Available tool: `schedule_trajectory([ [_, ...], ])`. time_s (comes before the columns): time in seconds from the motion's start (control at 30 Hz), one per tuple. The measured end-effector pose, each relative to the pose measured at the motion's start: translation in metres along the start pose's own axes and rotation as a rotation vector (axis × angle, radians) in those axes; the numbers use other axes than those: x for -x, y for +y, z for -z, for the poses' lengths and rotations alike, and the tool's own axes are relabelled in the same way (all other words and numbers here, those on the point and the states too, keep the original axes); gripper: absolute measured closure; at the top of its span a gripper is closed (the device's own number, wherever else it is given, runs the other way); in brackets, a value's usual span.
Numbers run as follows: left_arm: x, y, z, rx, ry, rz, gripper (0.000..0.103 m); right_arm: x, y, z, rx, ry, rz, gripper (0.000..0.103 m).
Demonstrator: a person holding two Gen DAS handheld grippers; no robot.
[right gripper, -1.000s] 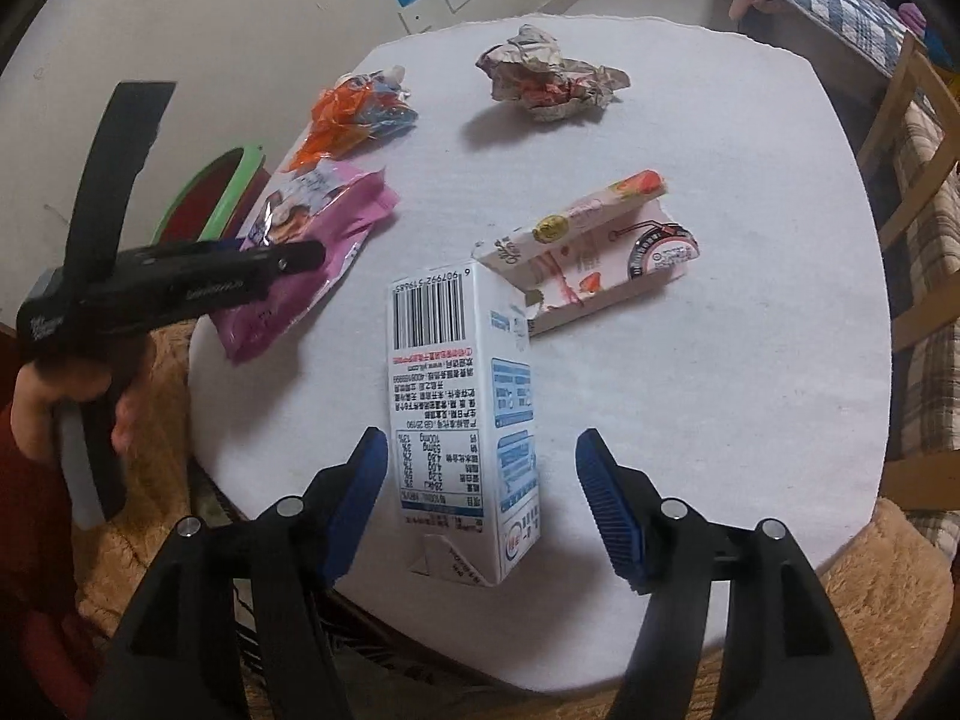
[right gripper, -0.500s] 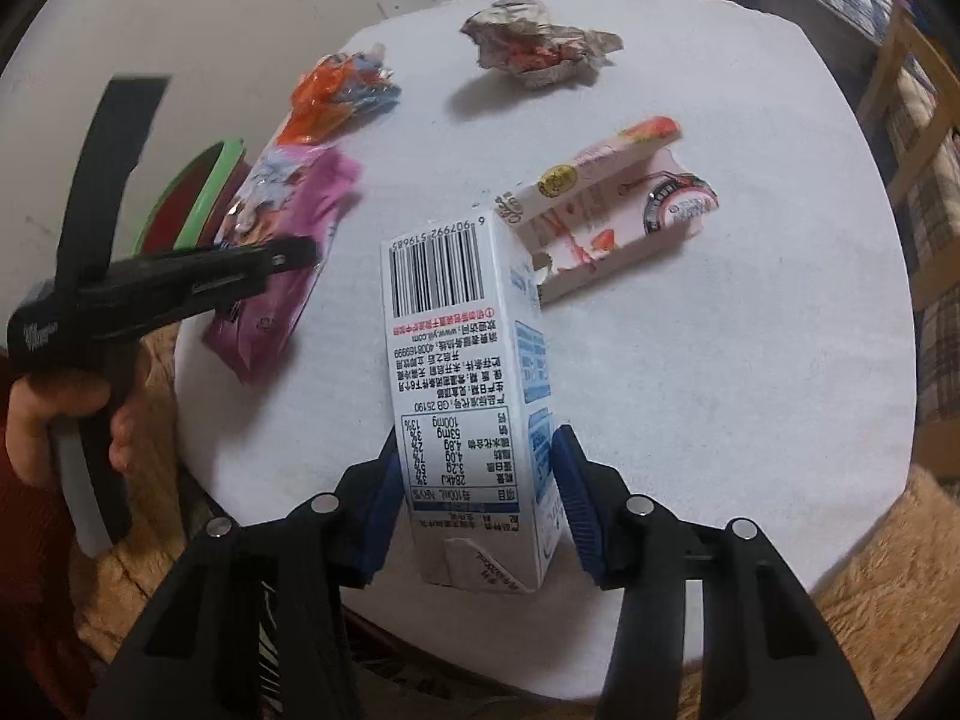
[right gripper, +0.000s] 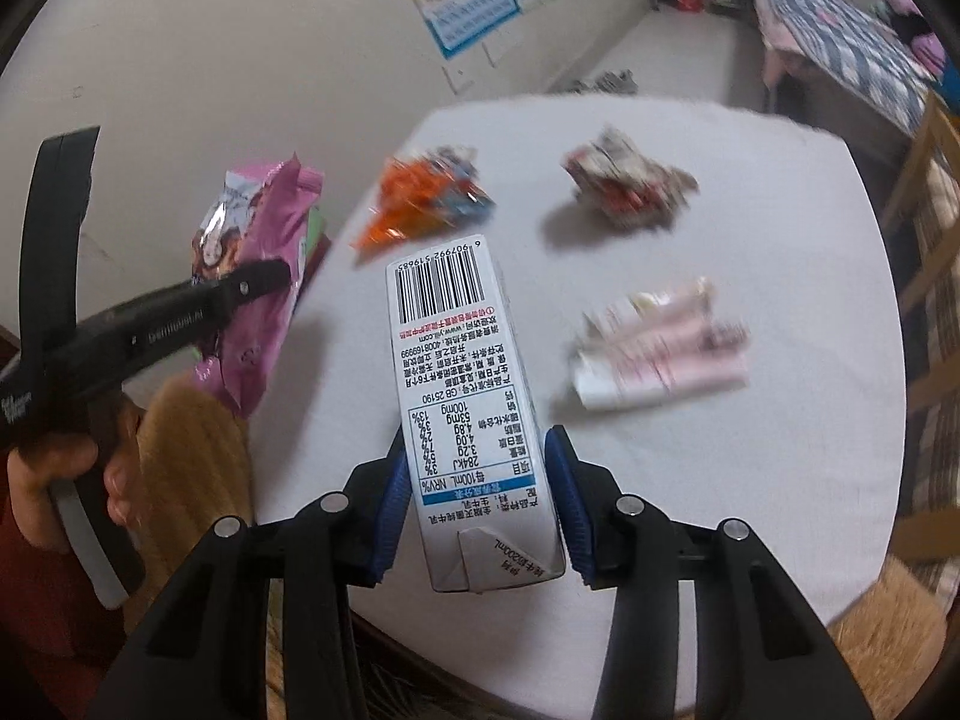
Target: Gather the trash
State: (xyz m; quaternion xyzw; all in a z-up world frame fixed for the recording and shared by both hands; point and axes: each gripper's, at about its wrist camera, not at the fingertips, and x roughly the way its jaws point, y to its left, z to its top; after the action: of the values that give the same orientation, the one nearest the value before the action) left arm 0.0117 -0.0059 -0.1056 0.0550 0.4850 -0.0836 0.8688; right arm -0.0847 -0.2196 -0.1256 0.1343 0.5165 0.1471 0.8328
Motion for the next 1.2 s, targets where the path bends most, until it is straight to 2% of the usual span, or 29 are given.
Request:
schedule_trajectory([
  [0.27, 0.024, 0.019, -0.001, 0.042, -0.039, -0.018, 0.074, 0.003, 0.026, -0.031, 0.039, -0.052, -0.036, 0.061],
  [0.57, 0.038, 0.033, -0.006, 0.066, -0.086, -0.027, 0.074, 0.001, 0.044, -0.045, 0.072, -0.06, -0.057, 0.06],
  [1.2, 0.028, 0.054, 0.007, 0.089, -0.061, -0.045, 0.074, -0.01, 0.073, -0.05, 0.128, -0.052, -0.067, 0.06],
])
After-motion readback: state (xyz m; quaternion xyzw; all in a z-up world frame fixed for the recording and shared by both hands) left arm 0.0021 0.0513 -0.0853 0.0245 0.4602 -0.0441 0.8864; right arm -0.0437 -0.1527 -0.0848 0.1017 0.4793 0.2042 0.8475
